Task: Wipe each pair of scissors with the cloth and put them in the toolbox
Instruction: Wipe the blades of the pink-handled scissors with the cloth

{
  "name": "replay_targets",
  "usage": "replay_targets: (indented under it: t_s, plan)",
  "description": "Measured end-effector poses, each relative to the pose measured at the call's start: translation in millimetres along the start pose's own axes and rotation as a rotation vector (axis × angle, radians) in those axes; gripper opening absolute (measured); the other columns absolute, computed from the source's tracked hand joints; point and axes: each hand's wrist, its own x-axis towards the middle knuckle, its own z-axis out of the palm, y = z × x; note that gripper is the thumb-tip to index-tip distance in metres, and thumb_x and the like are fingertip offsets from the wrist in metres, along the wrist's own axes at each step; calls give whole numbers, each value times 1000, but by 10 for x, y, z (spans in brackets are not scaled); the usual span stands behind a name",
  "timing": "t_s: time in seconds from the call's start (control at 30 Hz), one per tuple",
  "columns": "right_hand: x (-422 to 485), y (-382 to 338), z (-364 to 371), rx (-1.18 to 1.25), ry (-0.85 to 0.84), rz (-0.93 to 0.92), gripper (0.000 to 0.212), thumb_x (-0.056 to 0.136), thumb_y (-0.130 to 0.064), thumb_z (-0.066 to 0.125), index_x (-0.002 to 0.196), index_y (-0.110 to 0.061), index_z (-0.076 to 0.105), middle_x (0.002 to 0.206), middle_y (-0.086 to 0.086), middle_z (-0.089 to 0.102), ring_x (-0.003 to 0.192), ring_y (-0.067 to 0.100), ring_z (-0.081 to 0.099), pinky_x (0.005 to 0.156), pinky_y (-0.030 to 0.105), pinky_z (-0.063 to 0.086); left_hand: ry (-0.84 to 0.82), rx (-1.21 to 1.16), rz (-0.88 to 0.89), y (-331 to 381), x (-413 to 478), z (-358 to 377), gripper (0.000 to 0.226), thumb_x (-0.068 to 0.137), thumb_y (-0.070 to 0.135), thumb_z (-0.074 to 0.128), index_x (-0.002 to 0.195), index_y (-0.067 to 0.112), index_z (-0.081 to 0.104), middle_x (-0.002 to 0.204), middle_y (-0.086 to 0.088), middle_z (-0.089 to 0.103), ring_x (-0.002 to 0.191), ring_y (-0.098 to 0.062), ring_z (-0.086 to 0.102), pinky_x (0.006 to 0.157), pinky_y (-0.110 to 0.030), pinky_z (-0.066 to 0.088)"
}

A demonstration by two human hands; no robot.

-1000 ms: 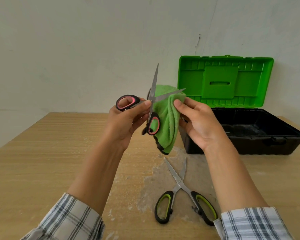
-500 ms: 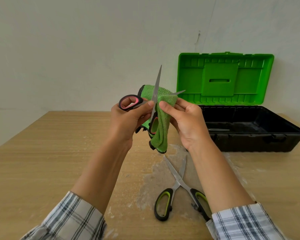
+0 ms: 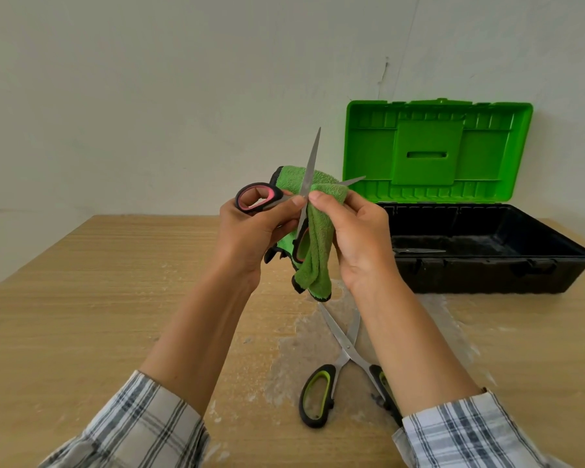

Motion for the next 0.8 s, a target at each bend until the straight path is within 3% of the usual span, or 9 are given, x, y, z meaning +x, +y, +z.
replay_targets:
  t_s: [0.2, 0.5, 0.8]
  plan:
    - [-23, -25, 25, 50, 43, 15, 6, 85, -2, 74, 91, -4, 72, 70, 3, 75, 62, 14, 72, 56, 25, 56, -9, -18, -16, 24, -16, 9, 12, 78, 0, 77, 88, 3, 70, 75, -5, 73, 70, -15, 70, 68, -23, 57]
    - [50, -28, -33, 34, 122, 13, 4, 84, -9, 77, 85, -10, 73, 75, 5, 74, 74, 22, 70, 78, 41, 59, -9, -5, -60, -9, 22, -30, 18, 77, 4, 79, 92, 2, 70, 84, -10, 72, 78, -18, 70, 74, -27, 57]
    - [132, -76, -152, 81, 177, 39, 1, 84, -10, 76, 83, -11, 75, 87, 13, 73, 86, 29, 70, 91, 56, 57, -8, -18, -84, -21, 59, -78, 19, 75, 3, 79, 91, 4, 68, 78, -6, 71, 73, -15, 68, 71, -26, 56]
